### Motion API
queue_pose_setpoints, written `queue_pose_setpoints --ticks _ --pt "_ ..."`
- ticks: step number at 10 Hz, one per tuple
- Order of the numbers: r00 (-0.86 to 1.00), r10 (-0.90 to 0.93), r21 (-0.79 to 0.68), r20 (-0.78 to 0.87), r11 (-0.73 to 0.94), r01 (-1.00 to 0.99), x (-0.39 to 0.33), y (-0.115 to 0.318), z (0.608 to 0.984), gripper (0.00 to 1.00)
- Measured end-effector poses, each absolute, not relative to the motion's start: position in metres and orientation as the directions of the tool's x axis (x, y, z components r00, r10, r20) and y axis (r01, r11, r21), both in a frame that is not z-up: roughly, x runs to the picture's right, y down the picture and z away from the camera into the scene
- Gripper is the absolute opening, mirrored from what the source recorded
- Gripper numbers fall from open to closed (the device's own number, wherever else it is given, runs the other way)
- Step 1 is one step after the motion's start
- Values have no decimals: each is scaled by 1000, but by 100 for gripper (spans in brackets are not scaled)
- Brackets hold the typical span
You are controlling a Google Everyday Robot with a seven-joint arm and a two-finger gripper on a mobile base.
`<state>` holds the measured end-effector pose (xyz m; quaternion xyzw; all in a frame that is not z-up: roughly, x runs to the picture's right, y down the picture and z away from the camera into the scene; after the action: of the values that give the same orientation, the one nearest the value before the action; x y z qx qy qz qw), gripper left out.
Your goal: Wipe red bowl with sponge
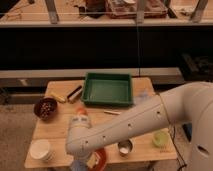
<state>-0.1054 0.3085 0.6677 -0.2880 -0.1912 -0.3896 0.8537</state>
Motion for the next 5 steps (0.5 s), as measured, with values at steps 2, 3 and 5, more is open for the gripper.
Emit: queue_pose_setpoints --ticks 2,3,5 --pt "638 -542 -362 547 535 764 -91 308 663 18" --pt "645 -538 -368 543 538 758 -85 308 661 18" --pt "672 -536 -398 511 545 738 -62 305 661 18"
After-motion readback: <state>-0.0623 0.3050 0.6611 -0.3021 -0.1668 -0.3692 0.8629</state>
